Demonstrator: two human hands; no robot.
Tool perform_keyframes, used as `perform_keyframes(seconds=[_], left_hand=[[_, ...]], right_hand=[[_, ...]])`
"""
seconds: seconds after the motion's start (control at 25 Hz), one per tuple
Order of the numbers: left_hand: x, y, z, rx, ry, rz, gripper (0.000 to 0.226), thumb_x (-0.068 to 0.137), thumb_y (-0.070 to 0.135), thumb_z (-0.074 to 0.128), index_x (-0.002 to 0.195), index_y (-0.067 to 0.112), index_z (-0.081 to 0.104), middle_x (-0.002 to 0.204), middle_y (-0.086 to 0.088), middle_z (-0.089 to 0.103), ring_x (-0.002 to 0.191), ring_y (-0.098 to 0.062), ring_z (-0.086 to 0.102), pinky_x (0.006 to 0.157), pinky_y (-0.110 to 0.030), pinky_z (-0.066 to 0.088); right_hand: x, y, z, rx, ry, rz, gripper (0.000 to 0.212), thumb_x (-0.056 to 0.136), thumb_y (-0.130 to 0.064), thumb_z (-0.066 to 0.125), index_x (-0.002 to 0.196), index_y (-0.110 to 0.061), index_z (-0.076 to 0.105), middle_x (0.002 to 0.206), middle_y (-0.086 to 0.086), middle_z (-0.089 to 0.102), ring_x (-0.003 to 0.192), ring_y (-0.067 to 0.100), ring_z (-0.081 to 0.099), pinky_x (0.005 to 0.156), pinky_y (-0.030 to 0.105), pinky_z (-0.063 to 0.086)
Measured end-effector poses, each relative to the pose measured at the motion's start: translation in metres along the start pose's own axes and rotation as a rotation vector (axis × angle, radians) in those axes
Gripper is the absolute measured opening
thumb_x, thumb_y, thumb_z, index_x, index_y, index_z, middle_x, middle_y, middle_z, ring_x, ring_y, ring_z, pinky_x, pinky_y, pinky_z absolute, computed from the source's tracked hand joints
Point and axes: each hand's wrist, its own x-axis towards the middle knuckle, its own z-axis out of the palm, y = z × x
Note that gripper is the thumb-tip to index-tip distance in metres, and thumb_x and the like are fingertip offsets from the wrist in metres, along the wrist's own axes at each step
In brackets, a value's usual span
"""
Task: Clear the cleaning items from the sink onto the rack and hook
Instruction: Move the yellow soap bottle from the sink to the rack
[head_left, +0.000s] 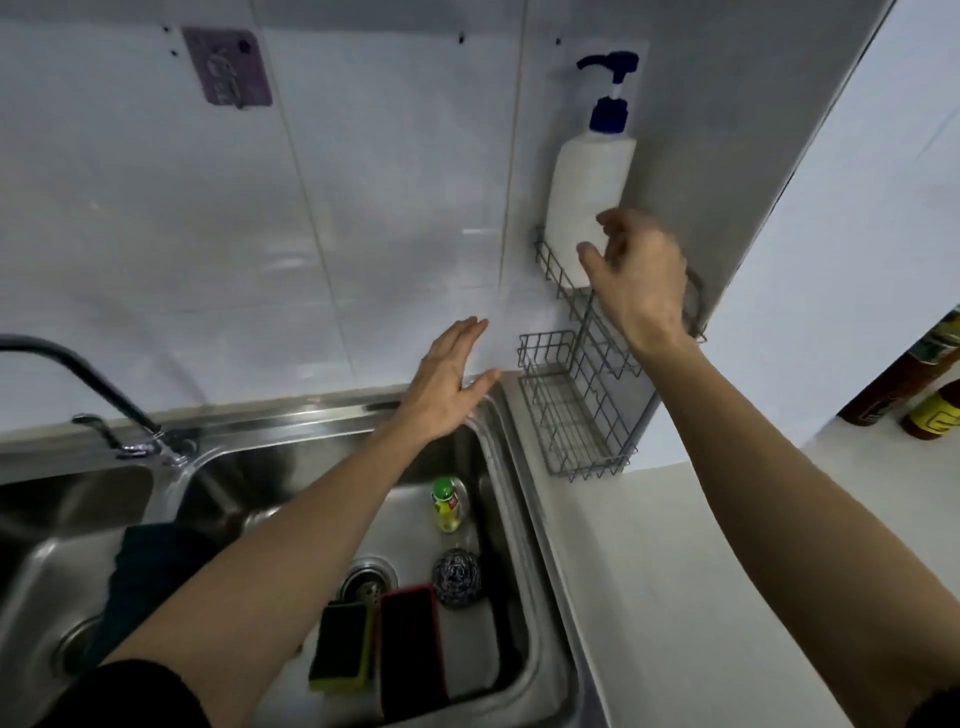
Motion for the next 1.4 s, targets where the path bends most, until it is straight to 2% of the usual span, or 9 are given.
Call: perform_keyframes(seconds=[0.08, 0.2, 0.32, 0.44, 0.52, 0.64, 0.84, 1.04, 1.4], left_hand=[[-0.064, -0.044, 0.004, 0.074, 0.068, -0.113, 0.063, 0.094, 0.033, 0.054, 0.149, 0.017, 0.030, 0.156, -0.007, 0.028, 0.145, -0.023, 0.021, 0.119, -0.039, 0.019], [-0.163, -0.118, 0.003, 0.312, 0.069, -0.314, 0.062, 0.089, 0.030, 0.055, 0.145, 0.010, 0.036, 0.151, -0.014, 0.035, 0.142, -0.031, 0.027, 0.117, -0.044, 0.022], [-0.241, -0.175, -0.016, 0.529, 0.005, -0.531, 0.064, 0.090, 0.031, 0.055, 0.146, 0.011, 0.032, 0.156, -0.013, 0.027, 0.146, -0.030, 0.018, 0.120, -0.047, 0.015], [-0.291, -0.211, -0.037, 0.682, 0.004, -0.647, 0.067, 0.091, 0.031, 0.054, 0.149, 0.013, 0.027, 0.159, -0.014, 0.019, 0.148, -0.031, 0.010, 0.120, -0.049, 0.009], [-0.310, -0.230, -0.047, 0.749, -0.009, -0.702, 0.071, 0.091, 0.031, 0.054, 0.152, 0.014, 0.021, 0.160, -0.016, 0.012, 0.148, -0.033, 0.005, 0.119, -0.051, 0.005], [-0.322, -0.248, -0.053, 0.763, -0.022, -0.726, 0.076, 0.092, 0.030, 0.052, 0.154, 0.018, 0.008, 0.161, -0.016, 0.005, 0.148, -0.033, 0.000, 0.118, -0.052, 0.007], [-0.330, -0.258, -0.050, 0.706, 0.004, -0.704, 0.070, 0.096, 0.020, 0.043, 0.154, 0.022, 0.003, 0.162, -0.013, 0.003, 0.149, -0.030, -0.001, 0.117, -0.051, 0.020], [-0.329, -0.261, -0.050, 0.666, -0.001, -0.724, 0.072, 0.095, 0.017, 0.043, 0.153, 0.024, 0.001, 0.162, -0.010, 0.000, 0.149, -0.030, -0.001, 0.113, -0.053, 0.028], [-0.328, -0.264, -0.051, 0.658, -0.003, -0.727, 0.079, 0.092, 0.012, 0.049, 0.153, 0.023, 0.000, 0.162, -0.011, 0.001, 0.149, -0.031, 0.002, 0.113, -0.052, 0.030]], right_hand=[[-0.044, -0.020, 0.007, 0.132, 0.013, -0.196, 0.022, 0.087, -0.032, 0.059, 0.104, -0.019, 0.065, 0.098, -0.001, 0.067, 0.078, 0.015, 0.063, 0.072, 0.034, 0.055], [-0.107, -0.031, 0.058, 0.222, -0.206, -0.324, 0.014, 0.085, -0.028, 0.063, 0.095, -0.019, 0.064, 0.083, -0.006, 0.063, 0.068, 0.009, 0.057, 0.066, 0.029, 0.053], [-0.163, -0.017, 0.131, 0.211, -0.481, -0.168, 0.025, 0.079, -0.028, 0.073, 0.101, -0.021, 0.063, 0.085, -0.010, 0.060, 0.070, 0.005, 0.056, 0.076, 0.034, 0.057], [-0.213, 0.007, 0.198, 0.118, -0.711, 0.101, 0.057, 0.074, -0.030, 0.079, 0.123, -0.020, 0.052, 0.115, 0.003, 0.060, 0.099, 0.022, 0.062, 0.089, 0.042, 0.054], [-0.235, 0.022, 0.231, 0.027, -0.785, 0.237, 0.076, 0.073, -0.029, 0.080, 0.137, -0.017, 0.040, 0.133, 0.011, 0.050, 0.116, 0.033, 0.056, 0.098, 0.045, 0.048], [-0.249, 0.039, 0.261, 0.001, -0.794, 0.425, 0.087, 0.072, -0.027, 0.080, 0.144, -0.015, 0.031, 0.141, 0.016, 0.042, 0.125, 0.039, 0.049, 0.103, 0.045, 0.042], [-0.261, 0.058, 0.294, 0.097, -0.742, 0.618, 0.077, 0.065, -0.017, 0.084, 0.133, -0.014, 0.046, 0.133, 0.014, 0.055, 0.121, 0.035, 0.055, 0.103, 0.043, 0.046], [-0.266, 0.058, 0.303, 0.078, -0.689, 0.590, 0.056, 0.074, -0.019, 0.079, 0.124, -0.011, 0.055, 0.126, 0.017, 0.062, 0.118, 0.035, 0.058, 0.101, 0.040, 0.044], [-0.272, 0.044, 0.286, 0.070, -0.696, 0.522, 0.055, 0.079, -0.019, 0.075, 0.128, -0.009, 0.053, 0.125, 0.019, 0.063, 0.119, 0.038, 0.057, 0.102, 0.041, 0.041]])
